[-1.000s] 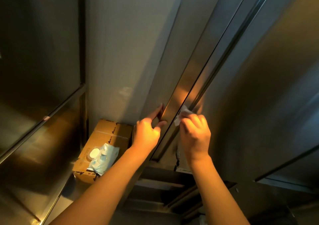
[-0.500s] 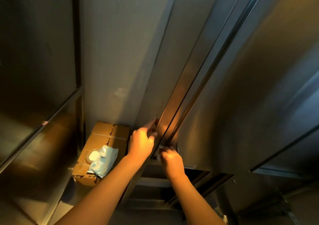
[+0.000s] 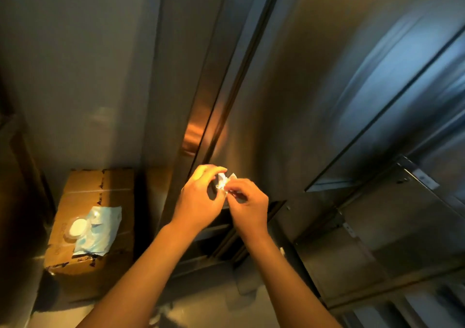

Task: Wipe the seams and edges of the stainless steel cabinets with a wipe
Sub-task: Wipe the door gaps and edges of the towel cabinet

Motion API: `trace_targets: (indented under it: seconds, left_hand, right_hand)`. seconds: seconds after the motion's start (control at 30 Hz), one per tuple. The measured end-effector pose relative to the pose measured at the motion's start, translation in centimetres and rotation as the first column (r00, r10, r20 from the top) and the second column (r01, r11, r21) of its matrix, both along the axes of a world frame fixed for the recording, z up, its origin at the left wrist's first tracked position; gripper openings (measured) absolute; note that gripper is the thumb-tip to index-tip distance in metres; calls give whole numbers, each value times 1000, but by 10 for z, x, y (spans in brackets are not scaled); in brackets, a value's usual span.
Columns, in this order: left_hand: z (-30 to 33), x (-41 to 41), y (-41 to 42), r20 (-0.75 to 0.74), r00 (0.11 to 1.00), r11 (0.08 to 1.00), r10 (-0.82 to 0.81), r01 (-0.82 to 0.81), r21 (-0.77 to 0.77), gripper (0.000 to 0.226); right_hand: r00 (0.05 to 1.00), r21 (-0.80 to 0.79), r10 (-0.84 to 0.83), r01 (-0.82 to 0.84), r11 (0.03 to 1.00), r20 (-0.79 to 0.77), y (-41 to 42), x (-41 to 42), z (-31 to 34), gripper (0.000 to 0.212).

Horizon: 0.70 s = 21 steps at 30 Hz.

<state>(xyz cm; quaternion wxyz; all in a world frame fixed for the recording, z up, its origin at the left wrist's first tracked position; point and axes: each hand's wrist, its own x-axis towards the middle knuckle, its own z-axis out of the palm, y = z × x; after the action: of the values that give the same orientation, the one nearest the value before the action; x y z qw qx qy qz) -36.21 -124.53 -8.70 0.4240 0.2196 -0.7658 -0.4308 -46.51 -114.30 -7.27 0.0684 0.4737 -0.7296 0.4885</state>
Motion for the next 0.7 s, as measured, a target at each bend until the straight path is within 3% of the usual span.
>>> trace_targets:
  seconds: [0.17, 0.33, 0.4, 0.57, 0.7]
  left_hand:
    - [19, -34, 33, -108, 975, 974, -195, 206, 97, 31]
    - [52, -73, 63, -142, 961, 958, -237, 256, 132, 22]
    - [65, -95, 76, -132, 966, 965, -224, 239, 110, 19]
    - [96, -160, 122, -132, 973, 978, -188, 198, 70, 15]
    - [113, -215, 160, -115, 977, 983, -180, 183, 17, 12]
  right_hand:
    - [967, -77, -29, 50, 996, 252, 47, -17, 39, 17]
    - [937, -132, -10, 60, 989, 349, 83, -53, 63, 24]
    - [960, -136, -11, 51, 989, 278, 98, -70, 69, 31]
    - [994, -128, -76, 64, 990, -85, 145, -129, 79, 50]
    - [978, -208, -128, 91, 974, -167, 179, -186, 81, 51]
